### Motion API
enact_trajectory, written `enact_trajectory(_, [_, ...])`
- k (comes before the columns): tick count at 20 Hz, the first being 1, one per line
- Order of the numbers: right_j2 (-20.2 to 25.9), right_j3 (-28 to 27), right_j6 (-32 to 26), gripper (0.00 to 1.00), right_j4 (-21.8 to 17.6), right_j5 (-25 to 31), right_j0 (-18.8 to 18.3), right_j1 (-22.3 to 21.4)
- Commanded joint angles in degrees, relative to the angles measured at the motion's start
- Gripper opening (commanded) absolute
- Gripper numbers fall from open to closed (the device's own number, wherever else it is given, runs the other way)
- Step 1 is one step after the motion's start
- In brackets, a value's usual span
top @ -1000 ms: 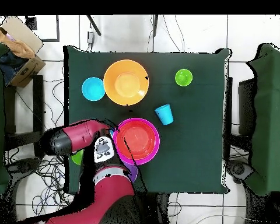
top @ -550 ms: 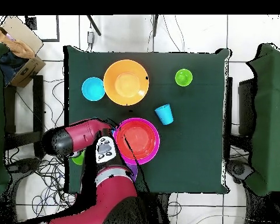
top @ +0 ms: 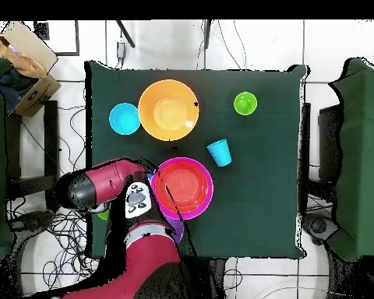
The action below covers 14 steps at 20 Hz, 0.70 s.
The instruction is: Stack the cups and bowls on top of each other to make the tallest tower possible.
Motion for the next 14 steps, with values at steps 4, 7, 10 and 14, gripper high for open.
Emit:
enact_trajectory(4, [0.47, -3.53, -2.15, 1.0, -5.96, 0.78, 1.37, 4.7])
enact_trajectory(7, [0.11, -3.5, -2.01, 1.0, -6.72, 0.1, 1.43, 5.2])
enact_trajectory(10, [-0.59, -3.6, -1.59, 1.0, -8.05, -1.73, 1.53, 6.21])
enact_trajectory(14, [-1.46, -4.8, -0.42, 1.0, -9.31, -3.77, 2.06, 7.87])
